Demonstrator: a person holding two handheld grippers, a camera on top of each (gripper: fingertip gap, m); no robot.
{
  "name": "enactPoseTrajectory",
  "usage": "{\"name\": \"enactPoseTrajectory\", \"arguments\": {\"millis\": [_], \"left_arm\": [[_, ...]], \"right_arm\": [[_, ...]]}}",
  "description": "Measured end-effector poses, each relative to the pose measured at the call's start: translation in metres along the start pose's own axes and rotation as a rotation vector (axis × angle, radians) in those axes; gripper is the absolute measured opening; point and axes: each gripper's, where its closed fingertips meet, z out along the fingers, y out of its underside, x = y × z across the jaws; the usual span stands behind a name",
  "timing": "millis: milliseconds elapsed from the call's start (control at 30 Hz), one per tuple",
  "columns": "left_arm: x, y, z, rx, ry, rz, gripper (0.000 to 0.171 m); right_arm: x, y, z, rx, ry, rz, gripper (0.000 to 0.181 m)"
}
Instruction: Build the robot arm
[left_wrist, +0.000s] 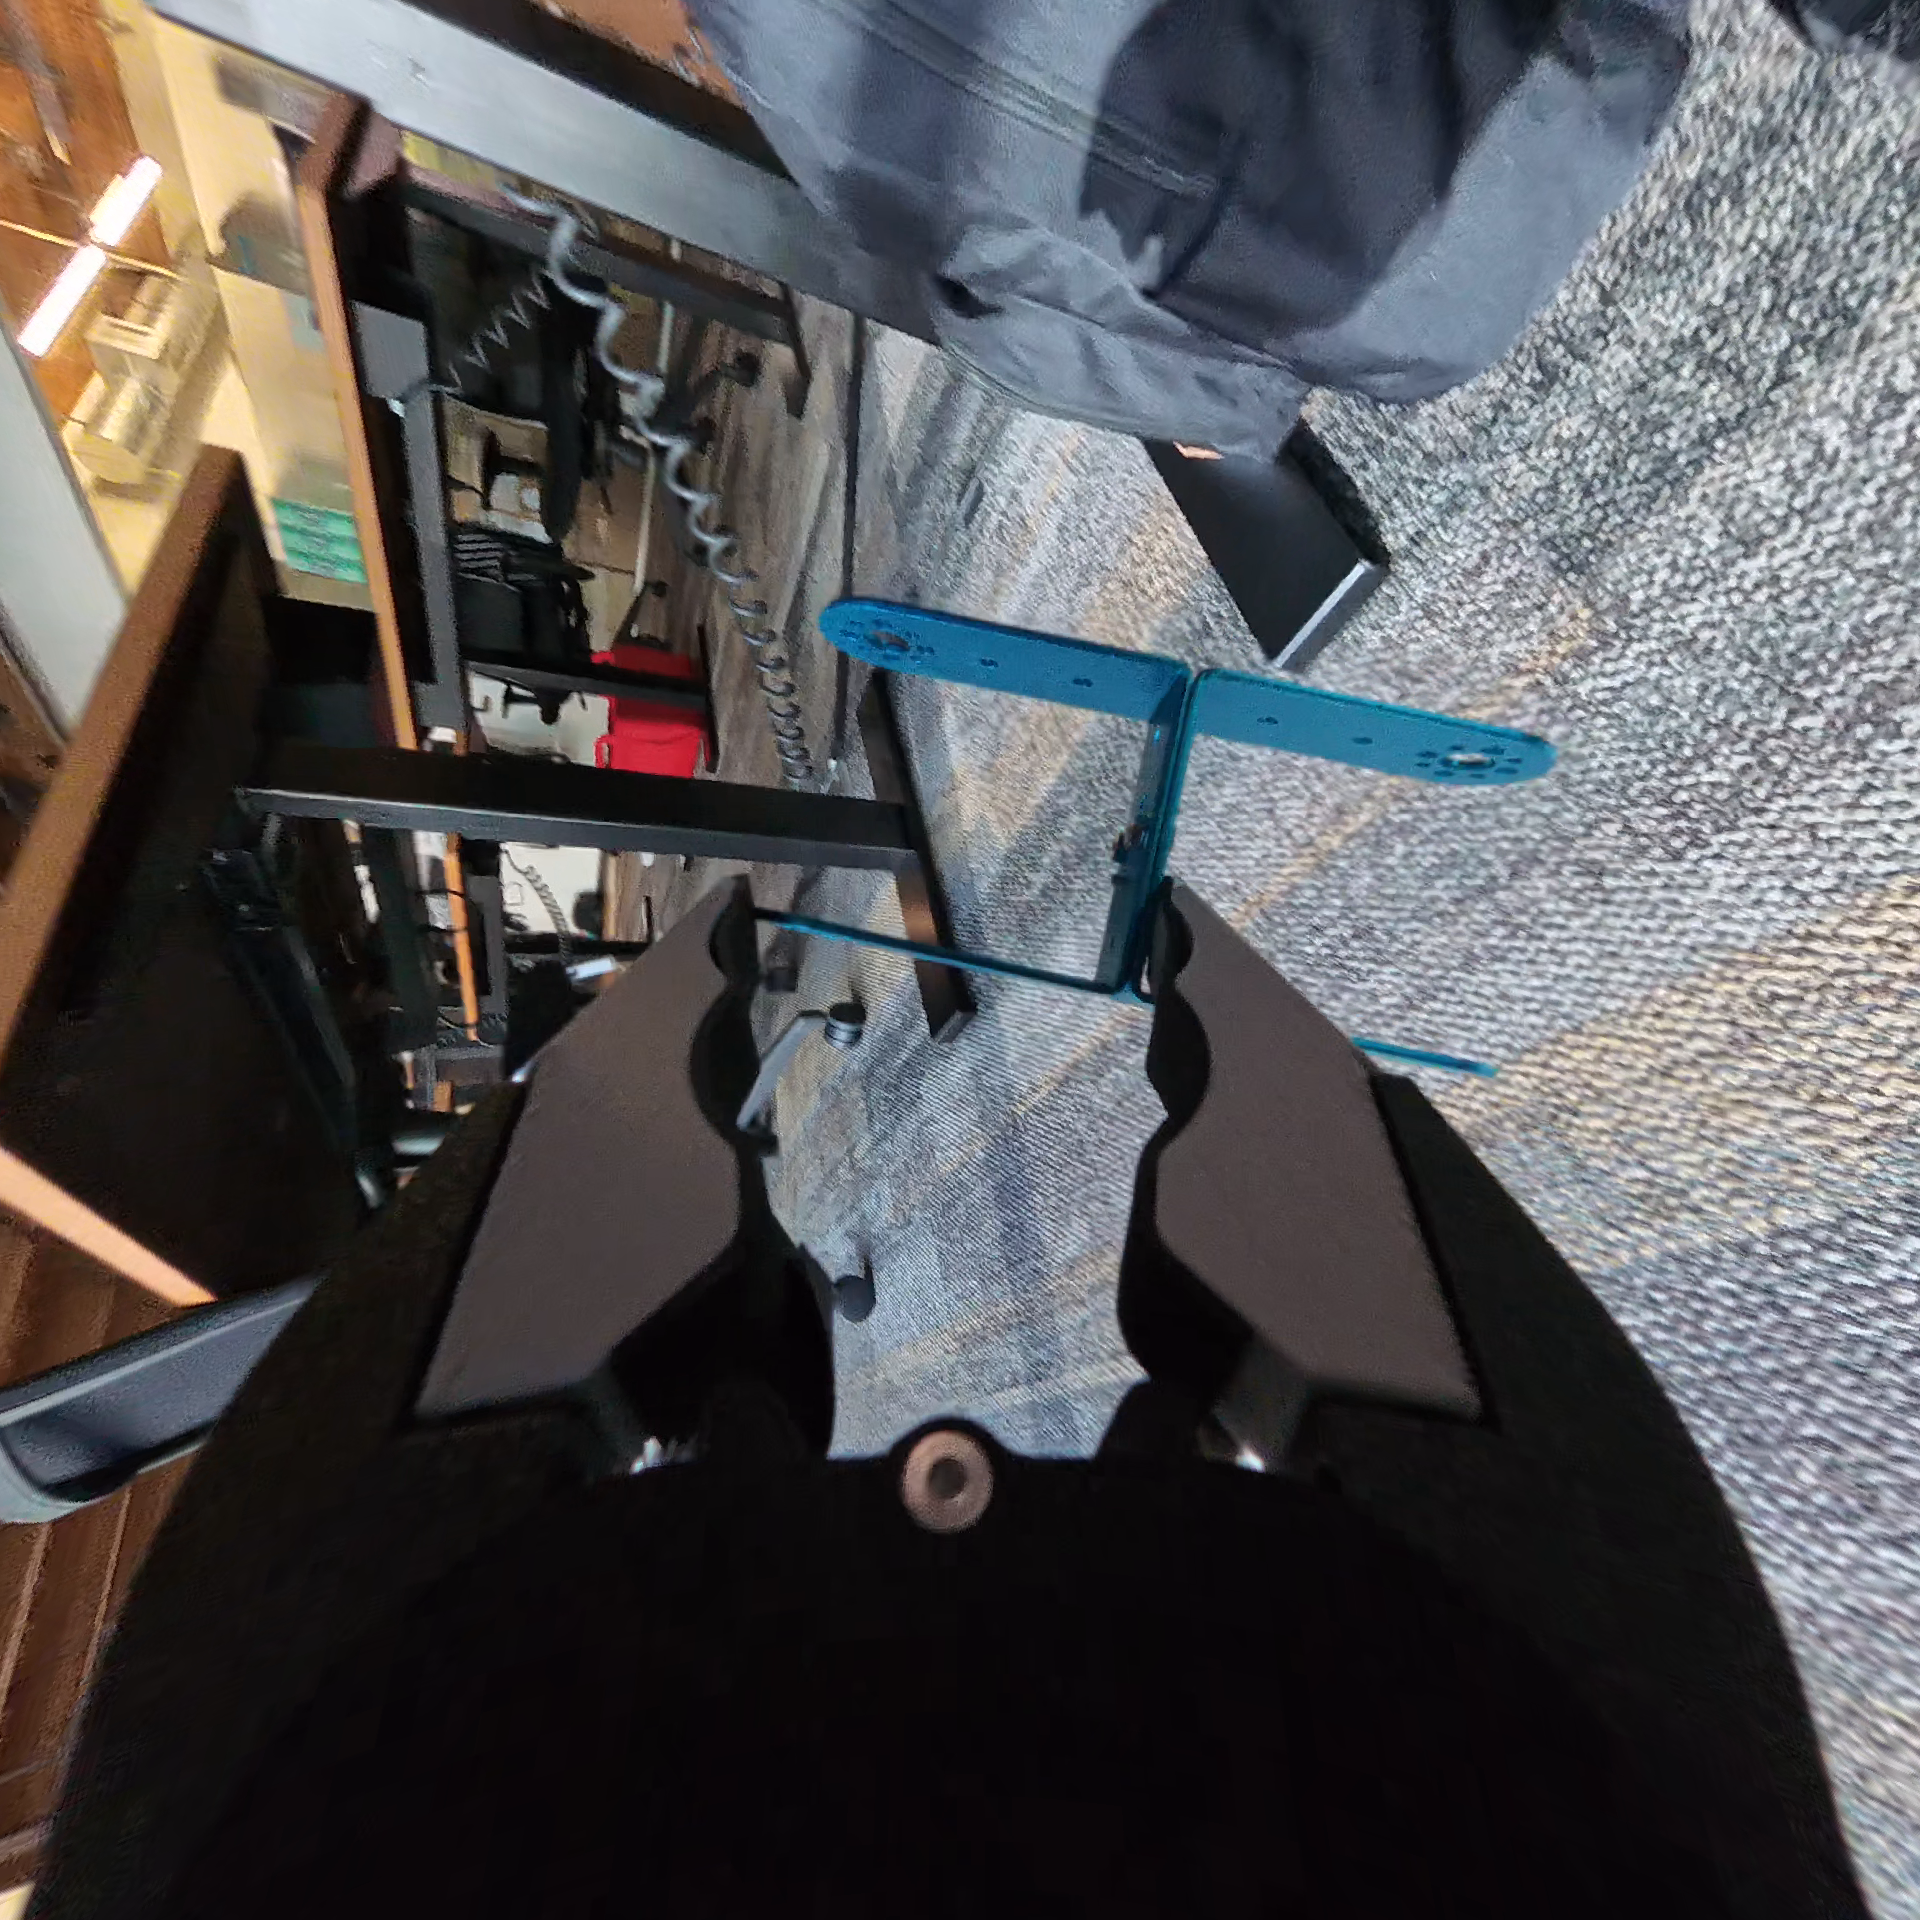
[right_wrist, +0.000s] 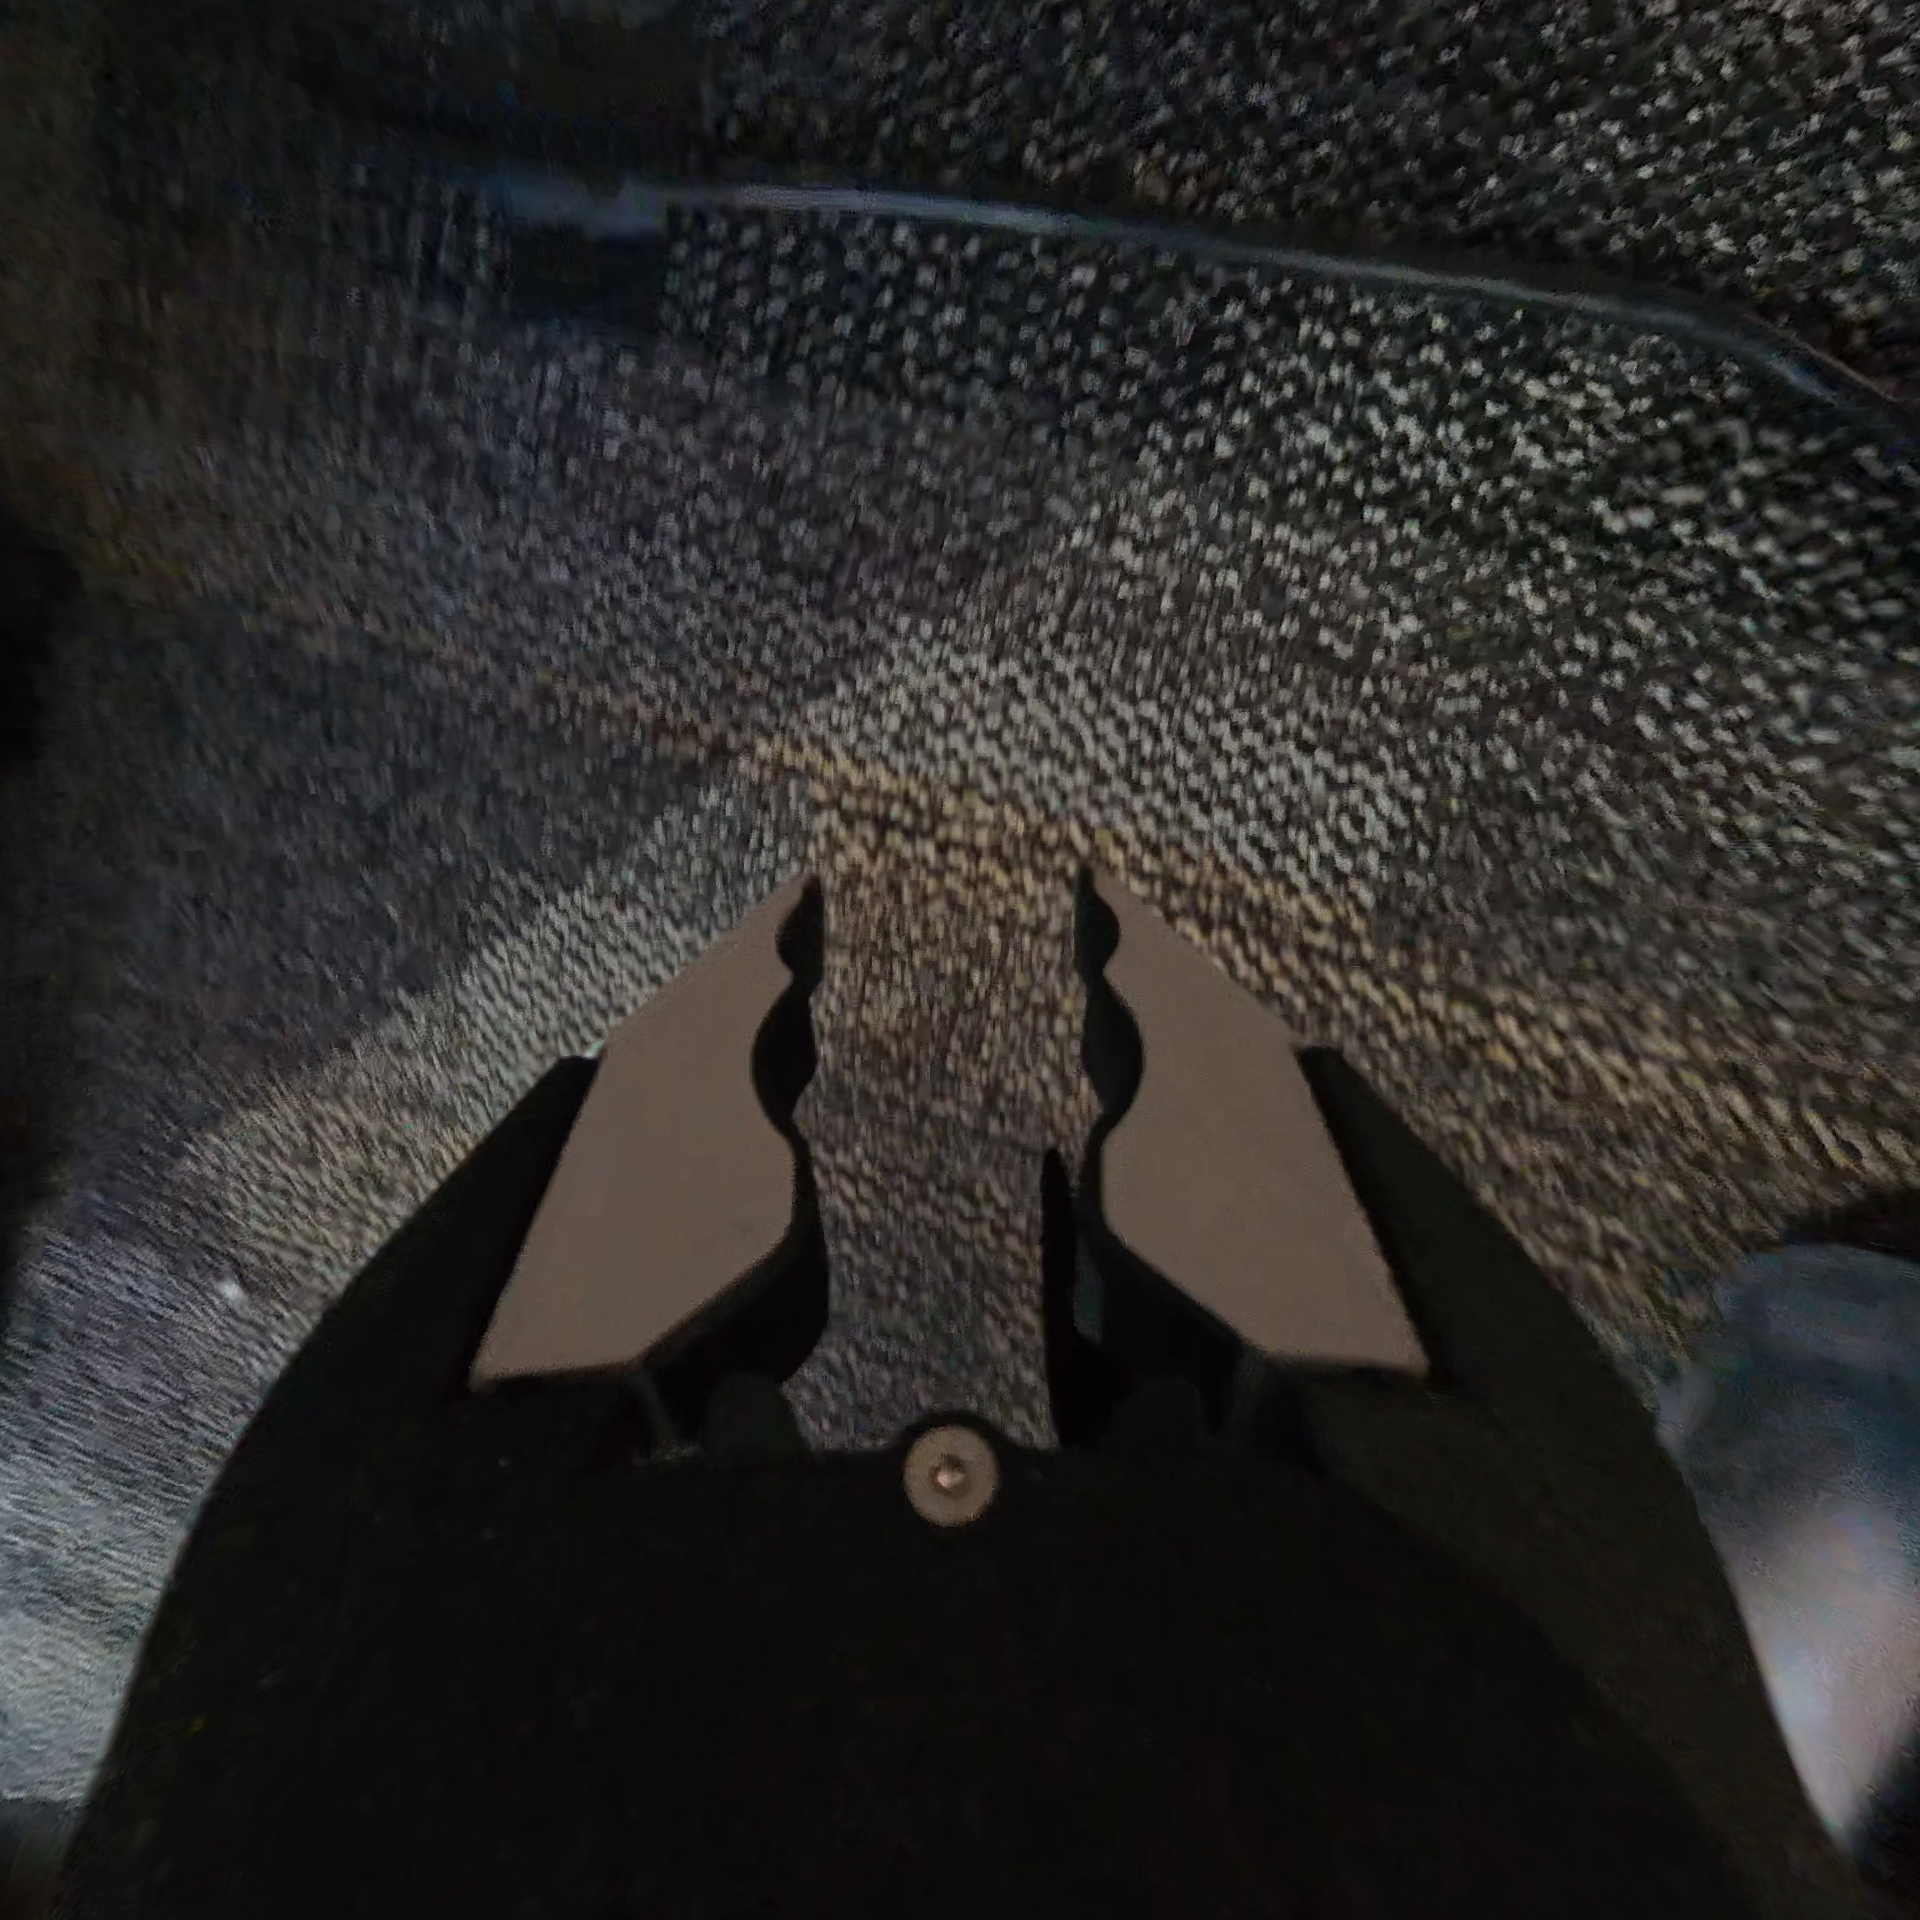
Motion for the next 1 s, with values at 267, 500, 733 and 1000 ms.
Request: {"name": "enactPoseTrajectory", "arguments": {"millis": [267, 500, 733, 1000], "left_arm": [[0.013, -0.006, 0.024, -0.086, 0.013, -0.102, 0.075], [0.0, -0.034, 0.026, -0.119, -0.01, -0.078, 0.075], [-0.005, -0.053, 0.027, -0.142, -0.002, -0.073, 0.075], [-0.001, -0.056, 0.031, -0.156, 0.031, -0.079, 0.075]], "right_arm": [[0.041, -0.044, 0.068, -0.141, 0.042, 0.05, 0.036], [0.049, -0.076, 0.108, -0.231, 0.082, 0.075, 0.044], [0.054, -0.091, 0.131, -0.255, 0.127, 0.061, 0.025], [0.057, -0.09, 0.132, -0.313, 0.115, 0.068, 0.014]]}}
